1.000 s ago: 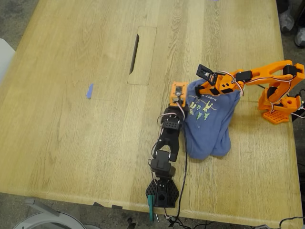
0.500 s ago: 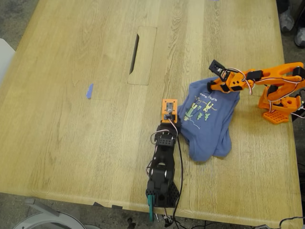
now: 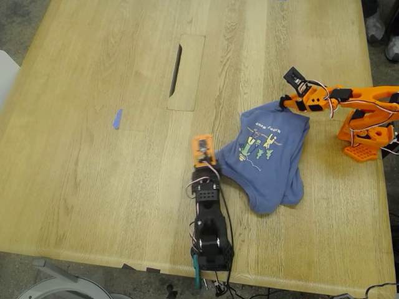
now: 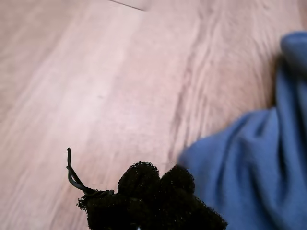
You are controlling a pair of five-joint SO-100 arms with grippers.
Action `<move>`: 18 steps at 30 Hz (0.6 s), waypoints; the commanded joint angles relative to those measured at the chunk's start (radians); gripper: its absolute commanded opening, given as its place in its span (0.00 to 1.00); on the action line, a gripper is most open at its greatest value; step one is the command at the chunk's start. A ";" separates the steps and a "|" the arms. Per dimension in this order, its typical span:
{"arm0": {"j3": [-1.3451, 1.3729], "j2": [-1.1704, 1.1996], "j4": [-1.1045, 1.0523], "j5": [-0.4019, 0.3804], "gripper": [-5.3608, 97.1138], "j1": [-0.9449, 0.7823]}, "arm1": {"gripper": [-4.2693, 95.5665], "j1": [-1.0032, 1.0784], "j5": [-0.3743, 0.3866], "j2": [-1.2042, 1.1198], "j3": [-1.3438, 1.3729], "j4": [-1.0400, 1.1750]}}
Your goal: Fold a T-shirt
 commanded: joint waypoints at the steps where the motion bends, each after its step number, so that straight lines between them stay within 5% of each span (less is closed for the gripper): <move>1: -0.014 0.141 0.051 0.005 0.05 -0.075 | 0.04 0.064 -0.005 0.037 -0.032 0.005; 18: 0.183 0.867 0.555 -0.003 0.05 -0.692 | 0.04 0.713 -0.052 0.532 0.249 0.299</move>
